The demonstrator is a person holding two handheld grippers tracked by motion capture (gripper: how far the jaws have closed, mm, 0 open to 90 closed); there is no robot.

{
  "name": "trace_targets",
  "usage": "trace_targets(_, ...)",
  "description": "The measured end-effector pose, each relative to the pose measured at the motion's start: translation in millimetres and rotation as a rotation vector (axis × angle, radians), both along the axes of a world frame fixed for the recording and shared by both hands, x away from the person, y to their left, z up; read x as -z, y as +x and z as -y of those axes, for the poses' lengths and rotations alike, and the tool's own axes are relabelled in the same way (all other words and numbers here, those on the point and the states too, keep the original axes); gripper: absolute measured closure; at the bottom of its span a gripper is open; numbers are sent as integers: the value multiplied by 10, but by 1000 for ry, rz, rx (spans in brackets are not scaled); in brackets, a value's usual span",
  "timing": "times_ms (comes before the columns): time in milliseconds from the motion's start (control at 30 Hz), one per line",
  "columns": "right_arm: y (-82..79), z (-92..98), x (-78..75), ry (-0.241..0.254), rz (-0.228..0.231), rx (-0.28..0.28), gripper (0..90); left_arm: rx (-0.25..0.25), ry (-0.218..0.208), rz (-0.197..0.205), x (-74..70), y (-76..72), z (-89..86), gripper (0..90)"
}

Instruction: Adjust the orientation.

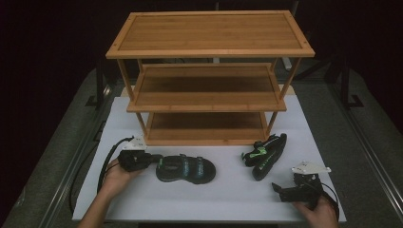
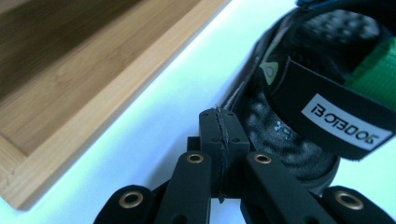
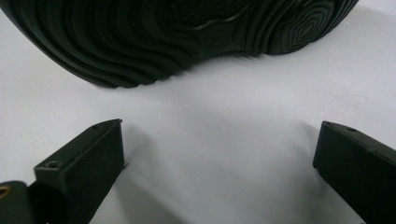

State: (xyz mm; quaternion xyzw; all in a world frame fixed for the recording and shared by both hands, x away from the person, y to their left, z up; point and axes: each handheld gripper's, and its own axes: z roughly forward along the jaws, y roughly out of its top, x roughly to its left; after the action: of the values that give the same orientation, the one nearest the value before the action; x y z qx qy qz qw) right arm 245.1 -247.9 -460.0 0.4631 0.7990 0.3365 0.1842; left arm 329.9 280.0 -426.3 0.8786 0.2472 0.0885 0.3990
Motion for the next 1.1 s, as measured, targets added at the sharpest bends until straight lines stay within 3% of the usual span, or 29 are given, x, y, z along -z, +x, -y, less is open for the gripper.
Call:
trace_targets(733,-1,-1,-2,-1,-4,1,13,65,-45,-52,46,-546,-20,900)
trace_targets(900,-1,-1,-2,-1,-4,1,13,122,-69,-77,62,-677,82,900)
trace_targets(1100,-1,-1,-2,-1,-3,1,13,192,-76,-89,67,-713,208,900)
